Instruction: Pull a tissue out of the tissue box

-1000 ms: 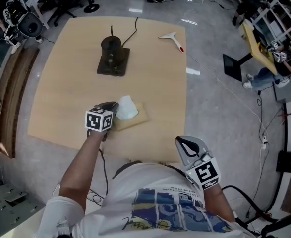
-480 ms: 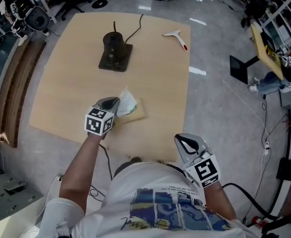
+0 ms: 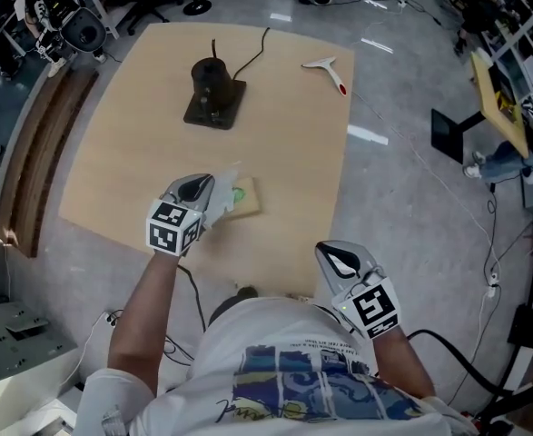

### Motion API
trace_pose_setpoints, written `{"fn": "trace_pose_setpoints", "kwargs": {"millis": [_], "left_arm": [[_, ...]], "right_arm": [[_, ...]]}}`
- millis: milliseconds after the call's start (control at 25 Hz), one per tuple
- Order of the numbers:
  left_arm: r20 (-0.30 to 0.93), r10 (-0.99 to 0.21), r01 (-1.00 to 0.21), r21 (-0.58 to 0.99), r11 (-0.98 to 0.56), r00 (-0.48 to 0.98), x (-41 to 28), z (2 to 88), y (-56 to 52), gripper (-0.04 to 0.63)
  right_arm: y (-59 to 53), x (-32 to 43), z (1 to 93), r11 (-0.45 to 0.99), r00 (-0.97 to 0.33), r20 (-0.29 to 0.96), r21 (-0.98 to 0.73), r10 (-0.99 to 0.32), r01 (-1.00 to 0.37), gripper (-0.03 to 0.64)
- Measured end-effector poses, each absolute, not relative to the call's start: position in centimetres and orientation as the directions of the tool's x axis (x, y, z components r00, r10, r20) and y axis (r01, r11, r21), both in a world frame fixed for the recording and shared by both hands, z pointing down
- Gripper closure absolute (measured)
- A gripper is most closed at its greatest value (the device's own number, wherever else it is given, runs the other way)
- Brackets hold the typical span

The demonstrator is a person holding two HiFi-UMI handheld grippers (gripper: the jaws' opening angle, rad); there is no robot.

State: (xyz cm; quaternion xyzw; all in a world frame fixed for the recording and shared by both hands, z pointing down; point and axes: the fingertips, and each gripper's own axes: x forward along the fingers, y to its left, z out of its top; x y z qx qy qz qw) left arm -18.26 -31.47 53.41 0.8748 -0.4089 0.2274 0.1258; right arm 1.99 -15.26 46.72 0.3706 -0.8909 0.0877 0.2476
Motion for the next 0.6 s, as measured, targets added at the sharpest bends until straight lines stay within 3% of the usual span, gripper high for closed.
{"fn": "trace_pose_setpoints", "kwargs": {"millis": [600], "left_arm": [[0.322, -0.767, -0.806, -0.022, -0.592, 0.555, -14.7, 42.5, -26.8, 0.589]], "right_arm": [[-14.7, 4.6, 46.7, 0.788, -0.692, 0.468, 0.016, -0.550, -0.616, 0.614]]}}
